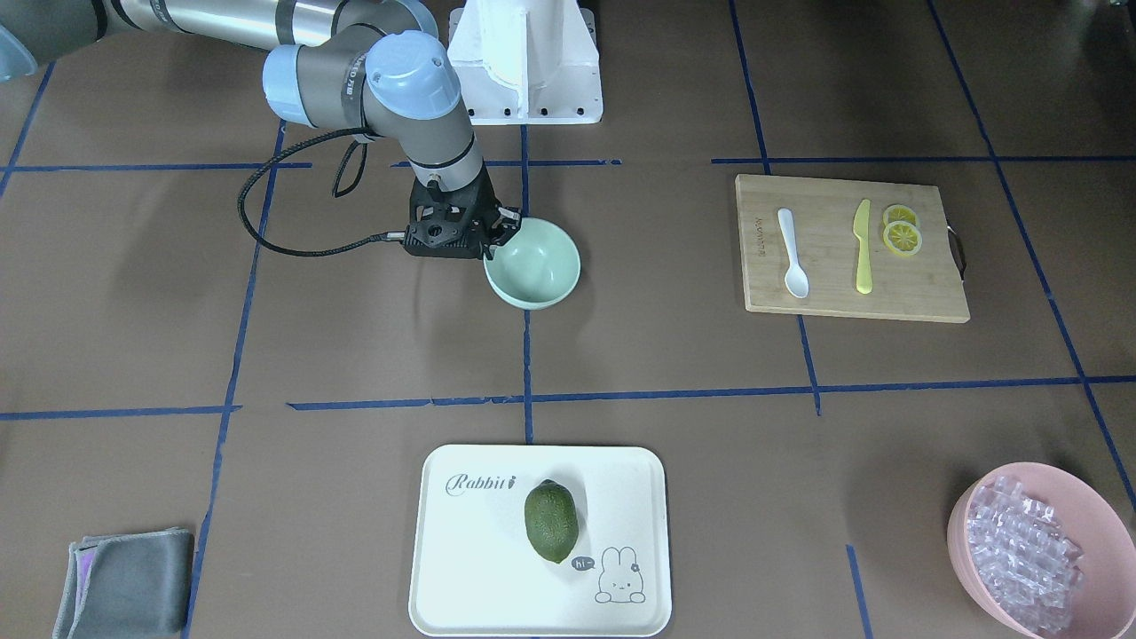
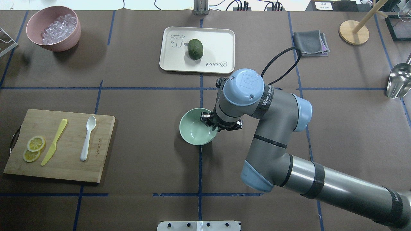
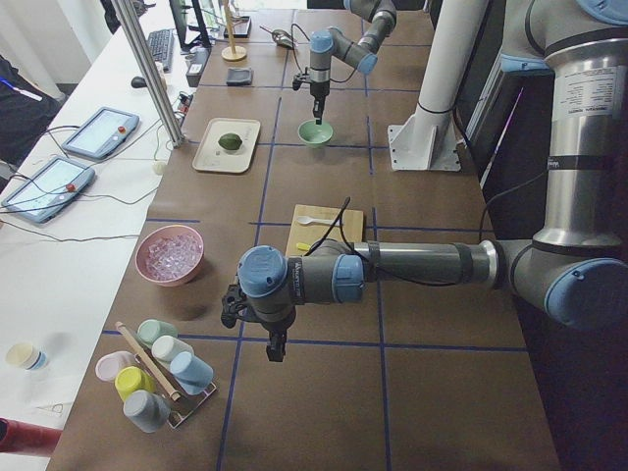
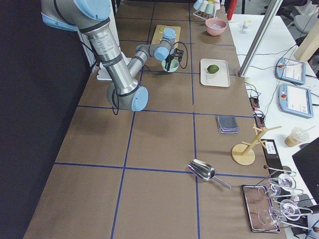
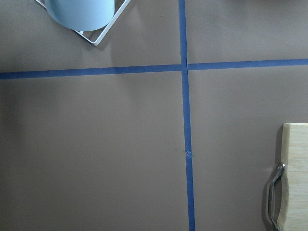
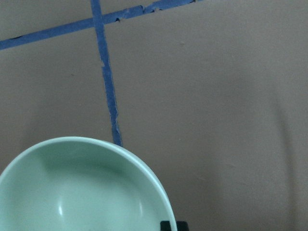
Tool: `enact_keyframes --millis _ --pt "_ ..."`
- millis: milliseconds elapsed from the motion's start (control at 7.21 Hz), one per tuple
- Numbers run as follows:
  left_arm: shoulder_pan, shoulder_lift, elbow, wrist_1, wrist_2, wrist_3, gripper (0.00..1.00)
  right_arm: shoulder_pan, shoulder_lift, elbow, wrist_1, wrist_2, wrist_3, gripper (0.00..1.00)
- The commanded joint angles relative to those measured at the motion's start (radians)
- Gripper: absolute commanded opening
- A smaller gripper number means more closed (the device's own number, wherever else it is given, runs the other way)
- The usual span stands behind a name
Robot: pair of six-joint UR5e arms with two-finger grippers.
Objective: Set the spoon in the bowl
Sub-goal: 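Carry the green bowl with the right gripper to the table centre, then release the bowl with the right gripper while the left arm reaches toward the board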
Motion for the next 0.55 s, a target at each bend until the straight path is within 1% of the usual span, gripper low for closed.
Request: enact_keyframes --millis 0,277,416 --pt "0.0 0.0 0.0 0.0 -0.001 0.0 1.0 -0.001 0.002 0.006 0.001 -0.013 0.002 1.0" --pt "0.0 -0.001 -0.011 -0.002 0.0 0.003 1.0 0.002 0.001 0.021 0.0 -0.013 0.004 1.0" --pt "0.003 -0.003 -0.041 -0.024 0.0 -0.003 1.0 0.004 0.001 0.033 -0.005 -0.013 0.004 1.0"
